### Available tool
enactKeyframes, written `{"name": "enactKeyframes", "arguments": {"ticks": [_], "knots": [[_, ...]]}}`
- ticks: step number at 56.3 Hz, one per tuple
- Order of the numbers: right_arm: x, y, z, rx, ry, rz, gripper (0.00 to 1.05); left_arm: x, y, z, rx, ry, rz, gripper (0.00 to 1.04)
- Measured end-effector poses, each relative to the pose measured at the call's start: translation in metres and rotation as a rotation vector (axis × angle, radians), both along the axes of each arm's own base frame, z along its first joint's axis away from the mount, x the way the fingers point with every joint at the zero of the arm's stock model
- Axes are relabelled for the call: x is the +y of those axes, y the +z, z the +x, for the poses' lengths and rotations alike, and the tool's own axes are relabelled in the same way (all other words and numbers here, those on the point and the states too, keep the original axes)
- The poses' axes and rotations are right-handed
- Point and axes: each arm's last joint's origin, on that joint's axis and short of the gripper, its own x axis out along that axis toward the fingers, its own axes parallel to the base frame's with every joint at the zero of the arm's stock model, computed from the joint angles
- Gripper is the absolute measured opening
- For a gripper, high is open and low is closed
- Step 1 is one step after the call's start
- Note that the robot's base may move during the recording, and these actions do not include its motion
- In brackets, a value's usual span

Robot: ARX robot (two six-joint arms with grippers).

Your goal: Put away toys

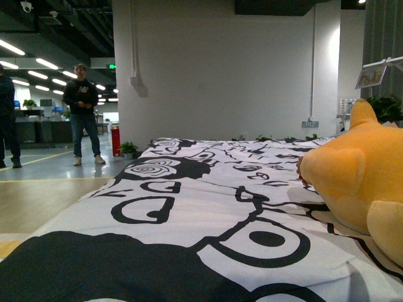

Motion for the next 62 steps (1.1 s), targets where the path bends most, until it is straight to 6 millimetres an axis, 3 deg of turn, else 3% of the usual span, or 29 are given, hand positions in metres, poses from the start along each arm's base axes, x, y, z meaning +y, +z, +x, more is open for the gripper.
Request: {"name": "enactKeyframes", "arguments": {"ticks": [21, 42, 53, 62], "knots": [[0.019, 0.005, 0.027, -0.102, 0.014, -0.070, 0.98, 0.000, 0.000, 0.000, 0.000, 0.000, 0.000, 0.99], [0.054, -0.016, 0.044, -0.116, 0.040, -0.151, 0.98, 0.000, 0.000, 0.000, 0.000, 0.000, 0.000, 0.99], [0.054, -0.018, 0.046, -0.106, 0.022, -0.171, 0.98, 0.000, 0.000, 0.000, 0.000, 0.000, 0.000, 0.98], [0.042, -0.006, 0.041, -0.123, -0.007, -0.160, 0.98, 0.000, 0.000, 0.000, 0.000, 0.000, 0.000, 0.99]]}}
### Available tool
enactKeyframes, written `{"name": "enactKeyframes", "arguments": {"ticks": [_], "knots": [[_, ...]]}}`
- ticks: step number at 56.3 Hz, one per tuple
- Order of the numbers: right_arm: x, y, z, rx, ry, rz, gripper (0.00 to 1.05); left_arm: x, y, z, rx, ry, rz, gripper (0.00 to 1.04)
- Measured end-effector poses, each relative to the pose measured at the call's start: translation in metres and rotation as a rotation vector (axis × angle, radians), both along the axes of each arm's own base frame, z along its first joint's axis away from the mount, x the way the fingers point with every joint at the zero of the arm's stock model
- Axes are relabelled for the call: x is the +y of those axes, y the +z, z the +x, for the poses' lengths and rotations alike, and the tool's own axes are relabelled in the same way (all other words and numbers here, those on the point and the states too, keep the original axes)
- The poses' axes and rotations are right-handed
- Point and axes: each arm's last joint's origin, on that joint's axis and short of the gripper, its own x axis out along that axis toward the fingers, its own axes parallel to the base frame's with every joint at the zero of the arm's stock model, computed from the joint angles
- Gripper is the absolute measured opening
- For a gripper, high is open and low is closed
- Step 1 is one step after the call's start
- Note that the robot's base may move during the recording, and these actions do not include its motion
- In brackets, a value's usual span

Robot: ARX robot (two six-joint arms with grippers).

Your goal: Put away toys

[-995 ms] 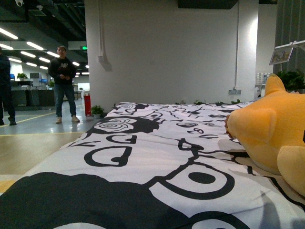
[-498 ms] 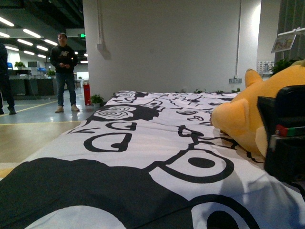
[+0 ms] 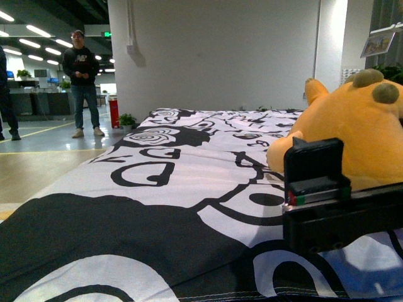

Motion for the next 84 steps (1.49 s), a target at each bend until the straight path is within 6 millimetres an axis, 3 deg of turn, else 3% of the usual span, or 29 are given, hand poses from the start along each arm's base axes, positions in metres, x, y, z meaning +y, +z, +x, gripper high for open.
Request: {"name": "enactKeyframes", "arguments": {"ticks": [16, 25, 35, 58, 84], "knots": [[-0.046, 0.032, -0.019, -0.045, -0.039, 0.057, 0.98, 0.000, 0.000, 0.000, 0.000, 0.000, 0.000, 0.98], [-0.059, 0.041, -0.026, -0.067, -0.054, 0.083, 0.98, 0.000, 0.000, 0.000, 0.000, 0.000, 0.000, 0.99], [-0.052, 0.039, -0.023, -0.067, -0.026, 0.087, 0.98, 0.000, 0.000, 0.000, 0.000, 0.000, 0.000, 0.99], [-0.016, 0.026, 0.001, -0.053, 0.044, 0.085, 0.98, 0.000, 0.000, 0.000, 0.000, 0.000, 0.000, 0.98], [-0.016, 0.000, 0.025, -0.089, -0.064, -0.017, 0.98, 0.000, 0.000, 0.000, 0.000, 0.000, 0.000, 0.98]]}}
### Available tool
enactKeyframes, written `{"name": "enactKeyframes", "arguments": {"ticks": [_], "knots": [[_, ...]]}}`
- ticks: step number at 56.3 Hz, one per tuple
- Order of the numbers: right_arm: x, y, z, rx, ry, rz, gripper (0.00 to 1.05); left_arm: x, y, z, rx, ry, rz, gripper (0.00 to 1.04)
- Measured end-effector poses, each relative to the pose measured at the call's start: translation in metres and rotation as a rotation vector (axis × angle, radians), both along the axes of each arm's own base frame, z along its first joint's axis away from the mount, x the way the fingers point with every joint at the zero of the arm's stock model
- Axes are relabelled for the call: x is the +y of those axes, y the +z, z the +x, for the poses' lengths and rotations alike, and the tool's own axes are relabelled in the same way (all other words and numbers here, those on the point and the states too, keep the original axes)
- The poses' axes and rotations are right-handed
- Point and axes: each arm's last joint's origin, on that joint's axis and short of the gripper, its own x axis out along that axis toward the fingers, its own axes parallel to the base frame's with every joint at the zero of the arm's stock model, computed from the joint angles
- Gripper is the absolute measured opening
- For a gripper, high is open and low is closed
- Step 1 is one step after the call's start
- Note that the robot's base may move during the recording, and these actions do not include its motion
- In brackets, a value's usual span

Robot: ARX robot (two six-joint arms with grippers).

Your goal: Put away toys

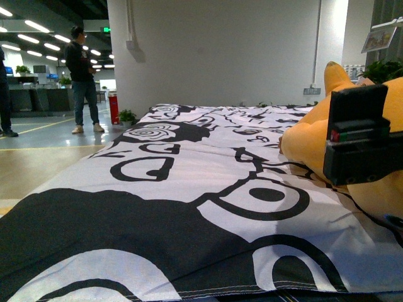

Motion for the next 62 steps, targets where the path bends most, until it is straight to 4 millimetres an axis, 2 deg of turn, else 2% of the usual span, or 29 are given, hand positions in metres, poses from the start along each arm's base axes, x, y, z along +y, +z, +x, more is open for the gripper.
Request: {"name": "enactKeyframes", "arguments": {"ticks": [9, 26, 30, 40, 51, 62], "knots": [[0.001, -0.006, -0.001, -0.005, -0.014, -0.030, 0.98, 0.000, 0.000, 0.000, 0.000, 0.000, 0.000, 0.98], [0.000, -0.003, -0.005, -0.012, -0.019, -0.044, 0.48, 0.000, 0.000, 0.000, 0.000, 0.000, 0.000, 0.99], [0.000, -0.001, -0.006, -0.013, -0.012, -0.048, 0.33, 0.000, 0.000, 0.000, 0.000, 0.000, 0.000, 0.99], [-0.001, 0.002, -0.009, -0.019, 0.004, -0.053, 0.09, 0.000, 0.000, 0.000, 0.000, 0.000, 0.000, 0.98], [-0.004, 0.002, -0.011, -0.017, 0.014, -0.059, 0.07, 0.000, 0.000, 0.000, 0.000, 0.000, 0.000, 0.98], [-0.020, 0.014, -0.013, -0.009, 0.025, -0.033, 0.07, 0.000, 0.000, 0.000, 0.000, 0.000, 0.000, 0.99]]}}
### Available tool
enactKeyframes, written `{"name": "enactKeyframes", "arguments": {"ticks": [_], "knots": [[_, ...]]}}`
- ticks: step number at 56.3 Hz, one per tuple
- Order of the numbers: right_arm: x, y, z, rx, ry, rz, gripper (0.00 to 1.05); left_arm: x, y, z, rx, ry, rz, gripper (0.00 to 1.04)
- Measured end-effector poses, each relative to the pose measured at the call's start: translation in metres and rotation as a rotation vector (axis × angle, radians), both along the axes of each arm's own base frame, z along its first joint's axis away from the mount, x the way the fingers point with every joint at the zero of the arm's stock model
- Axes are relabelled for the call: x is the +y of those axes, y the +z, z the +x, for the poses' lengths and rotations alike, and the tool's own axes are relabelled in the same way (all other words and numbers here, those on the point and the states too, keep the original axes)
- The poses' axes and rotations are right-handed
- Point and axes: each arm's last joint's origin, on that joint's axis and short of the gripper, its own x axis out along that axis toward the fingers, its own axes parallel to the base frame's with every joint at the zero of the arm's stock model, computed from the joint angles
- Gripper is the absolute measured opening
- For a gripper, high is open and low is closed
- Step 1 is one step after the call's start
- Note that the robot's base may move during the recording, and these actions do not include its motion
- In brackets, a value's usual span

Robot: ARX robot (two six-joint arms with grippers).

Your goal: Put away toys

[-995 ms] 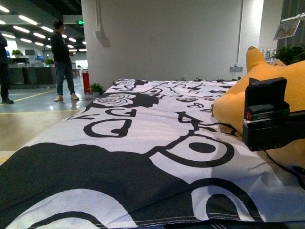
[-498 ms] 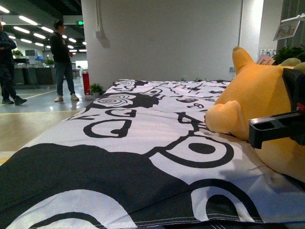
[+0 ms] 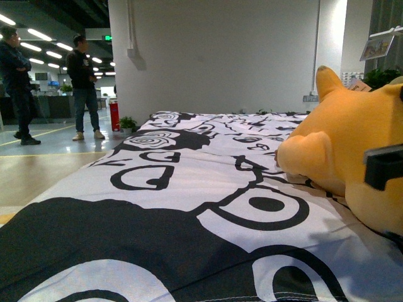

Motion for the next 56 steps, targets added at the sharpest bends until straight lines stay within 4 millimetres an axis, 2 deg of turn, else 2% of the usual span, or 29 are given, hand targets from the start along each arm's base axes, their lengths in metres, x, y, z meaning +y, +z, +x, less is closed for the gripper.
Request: {"name": "enactKeyframes", "arguments": {"ticks": [13, 19, 27, 36, 46, 51, 56], "knots": [[-0.040, 0.040, -0.006, -0.046, 0.043, 0.077, 0.07, 0.000, 0.000, 0.000, 0.000, 0.000, 0.000, 0.98], [-0.063, 0.057, -0.023, -0.077, 0.084, 0.120, 0.07, 0.000, 0.000, 0.000, 0.000, 0.000, 0.000, 0.99], [-0.084, 0.070, -0.050, -0.111, 0.102, 0.163, 0.07, 0.000, 0.000, 0.000, 0.000, 0.000, 0.000, 0.98], [-0.105, 0.071, -0.085, -0.127, 0.107, 0.209, 0.07, 0.000, 0.000, 0.000, 0.000, 0.000, 0.000, 0.98], [-0.123, 0.063, -0.119, -0.133, 0.118, 0.234, 0.07, 0.000, 0.000, 0.000, 0.000, 0.000, 0.000, 0.98], [-0.129, 0.059, -0.125, -0.145, 0.102, 0.252, 0.07, 0.000, 0.000, 0.000, 0.000, 0.000, 0.000, 0.98], [-0.132, 0.047, -0.125, -0.116, 0.093, 0.296, 0.07, 0.000, 0.000, 0.000, 0.000, 0.000, 0.000, 0.98]]}}
